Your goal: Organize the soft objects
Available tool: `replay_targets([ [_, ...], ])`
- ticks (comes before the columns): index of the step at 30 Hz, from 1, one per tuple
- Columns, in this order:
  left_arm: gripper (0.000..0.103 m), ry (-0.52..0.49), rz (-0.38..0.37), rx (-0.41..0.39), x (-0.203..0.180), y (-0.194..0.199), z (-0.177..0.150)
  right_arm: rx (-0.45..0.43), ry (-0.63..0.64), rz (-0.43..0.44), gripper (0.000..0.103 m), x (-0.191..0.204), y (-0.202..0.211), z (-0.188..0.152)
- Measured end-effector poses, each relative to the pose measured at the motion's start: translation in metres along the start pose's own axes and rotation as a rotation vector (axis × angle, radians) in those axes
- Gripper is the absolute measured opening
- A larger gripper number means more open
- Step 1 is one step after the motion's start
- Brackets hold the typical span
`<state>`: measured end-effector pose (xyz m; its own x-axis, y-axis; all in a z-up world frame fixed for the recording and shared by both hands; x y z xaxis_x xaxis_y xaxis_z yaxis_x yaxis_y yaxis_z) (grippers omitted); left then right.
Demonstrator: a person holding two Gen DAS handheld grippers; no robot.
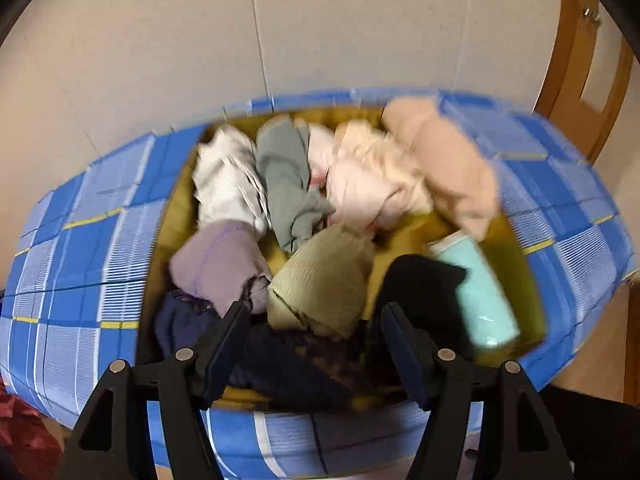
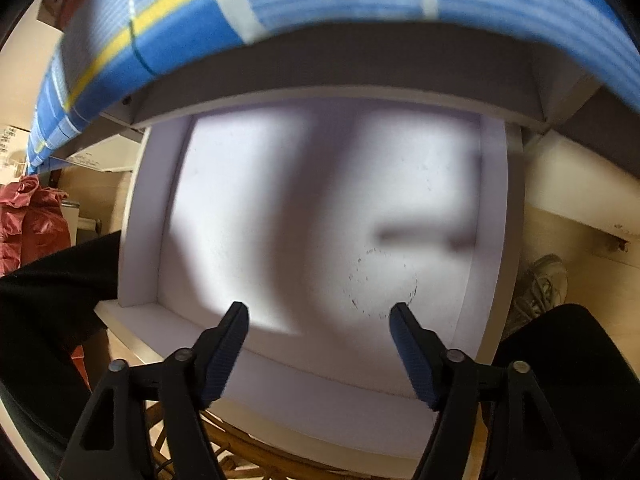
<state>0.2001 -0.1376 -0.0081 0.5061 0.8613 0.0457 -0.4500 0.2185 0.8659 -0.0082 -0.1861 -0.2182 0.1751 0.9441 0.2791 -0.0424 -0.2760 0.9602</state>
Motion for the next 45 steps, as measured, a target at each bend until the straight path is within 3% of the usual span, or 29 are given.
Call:
replay_targets([
  [3, 0.071, 0.002, -0.047, -0.071, -0.003, 0.031, -0.025, -0.040, 0.010, -0.016, 0.082, 0.000, 0.006, 0.003],
  [6, 0.071, -0.008, -0.060, -0.085, -0.003, 0.042, -0.056, -0.077, 0.019, -0.035, 0.084, -0.001, 0.013, 0.004],
  [9, 0.071, 0.021, -0.038, -0.066, 0.004, 0.041, -0.087, -0.133, 0.022, -0.045, 0.087, -0.002, 0.026, 0.000],
  [11, 0.071, 0.093, -0.024, -0.027, 0.012, 0.035, -0.120, -0.173, 0.035, -0.060, 0.098, 0.001, 0.036, -0.002],
  [13, 0.071, 0.160, -0.059, 0.034, 0.018, 0.023, -0.149, -0.222, 0.055, -0.089, 0.102, 0.003, 0.048, -0.003],
  [15, 0.071, 0.210, -0.107, 0.060, 0.019, 0.016, -0.173, -0.269, 0.068, -0.112, 0.103, 0.007, 0.058, -0.007],
  [18, 0.070, 0.250, -0.079, 0.068, 0.023, 0.014, -0.203, -0.306, 0.060, -0.111, 0.103, 0.014, 0.064, -0.017],
  [21, 0.069, 0.264, -0.072, 0.044, 0.023, 0.025, -0.213, -0.346, 0.078, -0.129, 0.103, 0.026, 0.072, -0.026],
  [28, 0.069, 0.296, -0.049, -0.093, 0.025, 0.082, -0.206, -0.573, 0.019, -0.187, 0.103, 0.051, 0.141, -0.053],
  [35, 0.069, 0.214, 0.015, -0.162, 0.013, 0.135, -0.212, -0.705, 0.012, -0.313, 0.103, 0.077, 0.201, -0.078],
  [41, 0.069, 0.234, 0.024, -0.232, 0.013, 0.167, -0.225, -0.725, -0.072, -0.356, 0.103, 0.073, 0.229, -0.103],
  [45, 0.069, 0.224, 0.082, -0.254, 0.013, 0.180, -0.232, -0.774, -0.080, -0.348, 0.103, 0.080, 0.246, -0.115],
])
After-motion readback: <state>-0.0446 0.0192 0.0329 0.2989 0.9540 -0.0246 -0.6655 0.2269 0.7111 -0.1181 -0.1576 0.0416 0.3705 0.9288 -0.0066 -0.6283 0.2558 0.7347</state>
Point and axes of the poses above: each gripper's, at about its wrist camera, not at the fingertips, and y roughly against the way its jaws point, x to its left, z to its top, the point moved 9 cm from there along -y, roughly the way its jaws point, and after that the axes turned 7 degrees about x, right-handed, at the moved point
